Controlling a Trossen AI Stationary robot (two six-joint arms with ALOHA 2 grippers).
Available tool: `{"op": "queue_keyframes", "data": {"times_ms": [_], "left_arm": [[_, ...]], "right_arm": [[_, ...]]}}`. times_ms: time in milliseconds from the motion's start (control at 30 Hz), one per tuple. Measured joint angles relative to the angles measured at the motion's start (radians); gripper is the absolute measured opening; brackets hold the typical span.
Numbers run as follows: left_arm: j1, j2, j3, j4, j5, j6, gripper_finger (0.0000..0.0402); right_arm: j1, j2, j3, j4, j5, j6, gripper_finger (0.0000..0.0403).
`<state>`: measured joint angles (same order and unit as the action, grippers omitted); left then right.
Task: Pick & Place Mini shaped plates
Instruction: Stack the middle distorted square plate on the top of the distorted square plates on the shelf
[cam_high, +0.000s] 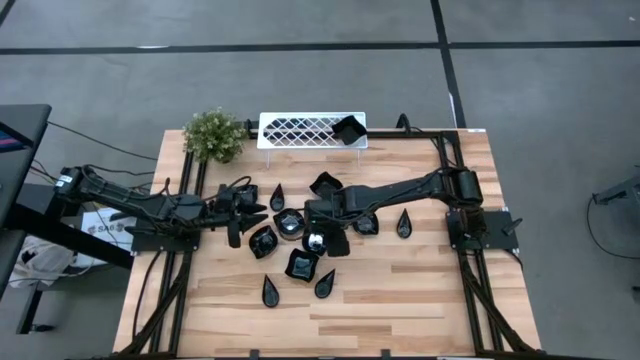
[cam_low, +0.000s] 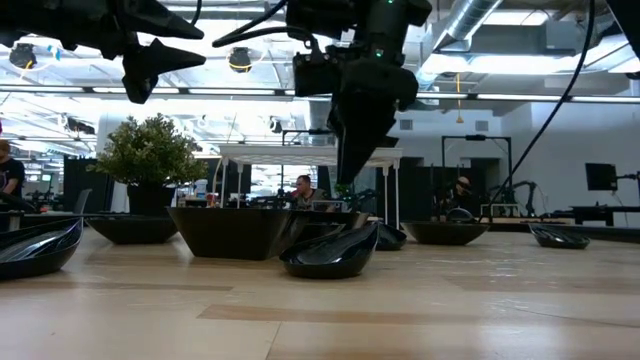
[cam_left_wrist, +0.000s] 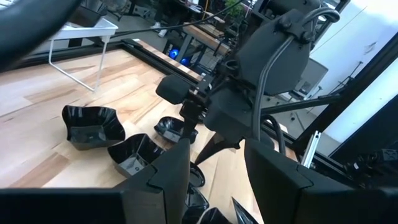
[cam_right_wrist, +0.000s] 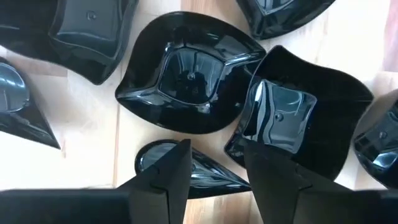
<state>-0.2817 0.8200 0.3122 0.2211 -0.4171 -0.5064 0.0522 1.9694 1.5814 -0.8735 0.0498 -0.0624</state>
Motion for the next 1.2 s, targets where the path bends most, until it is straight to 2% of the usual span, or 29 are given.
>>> {"op": "queue_keyframes", "data": {"times_ms": [567,1200], "left_arm": [[0.002,0.000,0.000,0.004,-0.008,0.000,0.0155],[0.002,-0.001,0.000,0.005,-0.016,0.001,0.0155]], "right_arm": [[-0.001,0.040,0.003,0.082,0.001,0.027,0.0141],[-0.010,0.065,-0.001,0.040,0.008,0.029,0.0141]]}}
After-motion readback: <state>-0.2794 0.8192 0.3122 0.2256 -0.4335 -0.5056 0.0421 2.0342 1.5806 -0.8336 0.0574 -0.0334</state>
